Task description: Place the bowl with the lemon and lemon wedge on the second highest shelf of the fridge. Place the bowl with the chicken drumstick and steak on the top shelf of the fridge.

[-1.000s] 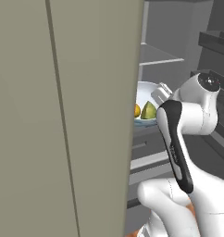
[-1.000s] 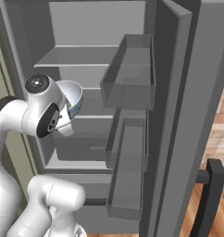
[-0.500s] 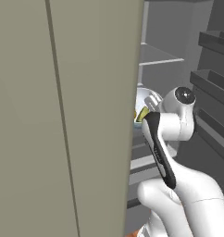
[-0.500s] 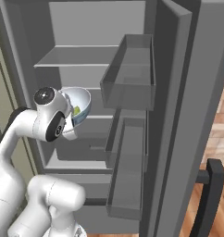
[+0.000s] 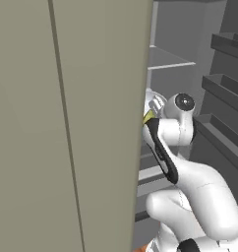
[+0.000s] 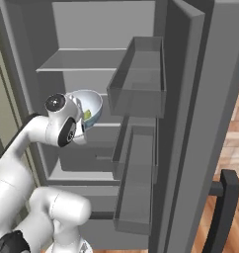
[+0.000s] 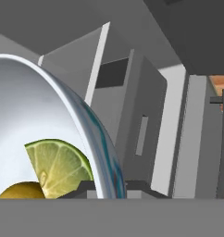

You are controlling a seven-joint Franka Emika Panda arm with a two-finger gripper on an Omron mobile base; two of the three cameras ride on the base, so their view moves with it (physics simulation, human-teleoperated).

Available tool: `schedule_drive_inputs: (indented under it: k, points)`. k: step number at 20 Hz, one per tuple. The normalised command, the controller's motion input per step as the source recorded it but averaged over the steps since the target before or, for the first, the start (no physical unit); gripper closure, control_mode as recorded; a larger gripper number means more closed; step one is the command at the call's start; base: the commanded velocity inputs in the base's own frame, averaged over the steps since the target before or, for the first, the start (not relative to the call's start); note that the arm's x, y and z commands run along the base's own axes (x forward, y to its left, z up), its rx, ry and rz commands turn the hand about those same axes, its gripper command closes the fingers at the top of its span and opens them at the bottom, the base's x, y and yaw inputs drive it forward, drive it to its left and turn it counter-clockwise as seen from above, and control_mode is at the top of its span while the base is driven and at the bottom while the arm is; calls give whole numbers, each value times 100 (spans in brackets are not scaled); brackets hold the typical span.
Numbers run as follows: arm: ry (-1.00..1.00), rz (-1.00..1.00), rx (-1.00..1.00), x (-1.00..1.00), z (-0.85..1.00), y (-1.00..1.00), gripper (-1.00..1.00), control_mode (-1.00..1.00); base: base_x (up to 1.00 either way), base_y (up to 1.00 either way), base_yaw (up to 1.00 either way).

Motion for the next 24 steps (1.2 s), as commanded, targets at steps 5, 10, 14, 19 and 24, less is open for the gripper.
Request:
schedule_drive_inputs:
  k: [5,10,14,19,24]
  points:
    - [0,-2,0,57,-4,0,100,-100,0,0,0]
    - [2,0,0,38,-19,0,100,-100,0,0,0]
    - [1,0,0,30,-22,0,100,-100,0,0,0]
    - [0,0,0,37,-13,0,100,-100,0,0,0]
    - [0,-2,0,47,0,0,100,-100,0,0,0]
